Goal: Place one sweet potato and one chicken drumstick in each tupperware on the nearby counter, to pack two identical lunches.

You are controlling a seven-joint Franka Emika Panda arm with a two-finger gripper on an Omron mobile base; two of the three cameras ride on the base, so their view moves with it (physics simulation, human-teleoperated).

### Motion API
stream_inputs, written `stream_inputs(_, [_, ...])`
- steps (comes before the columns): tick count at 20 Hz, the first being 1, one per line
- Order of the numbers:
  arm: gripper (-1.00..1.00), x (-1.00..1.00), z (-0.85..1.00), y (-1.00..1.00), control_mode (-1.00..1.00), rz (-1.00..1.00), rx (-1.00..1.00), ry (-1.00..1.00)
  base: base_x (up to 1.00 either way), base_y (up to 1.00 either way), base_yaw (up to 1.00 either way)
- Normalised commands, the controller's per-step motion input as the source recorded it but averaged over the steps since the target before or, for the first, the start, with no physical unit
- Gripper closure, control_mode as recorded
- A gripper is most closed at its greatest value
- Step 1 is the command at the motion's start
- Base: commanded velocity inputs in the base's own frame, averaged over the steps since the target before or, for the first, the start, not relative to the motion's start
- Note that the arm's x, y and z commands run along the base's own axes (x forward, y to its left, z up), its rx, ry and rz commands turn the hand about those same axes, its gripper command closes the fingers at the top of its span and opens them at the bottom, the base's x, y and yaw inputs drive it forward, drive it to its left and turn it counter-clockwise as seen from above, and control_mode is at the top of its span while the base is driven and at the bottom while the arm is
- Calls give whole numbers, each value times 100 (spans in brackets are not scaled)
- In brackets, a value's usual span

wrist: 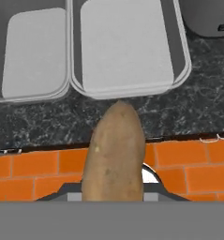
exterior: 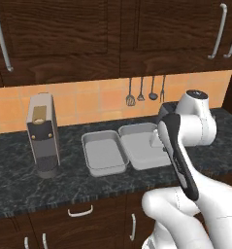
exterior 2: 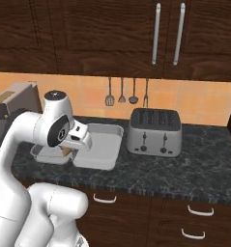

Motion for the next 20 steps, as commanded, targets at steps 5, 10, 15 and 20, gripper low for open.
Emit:
stream_inputs(5, [100, 100, -46, 52, -100, -17, -2, 1, 0, 0, 0])
stream_inputs(10, [100, 100, 3, 11, -100, -6, -6, 17, 0, 0, 0])
stream_inputs(15, [100, 93, -3, 0, -100, 1, -9, 59, 0, 0, 0])
stream_inputs(20, [100, 67, -83, 0, -100, 11, 0, 13, 0, 0, 0])
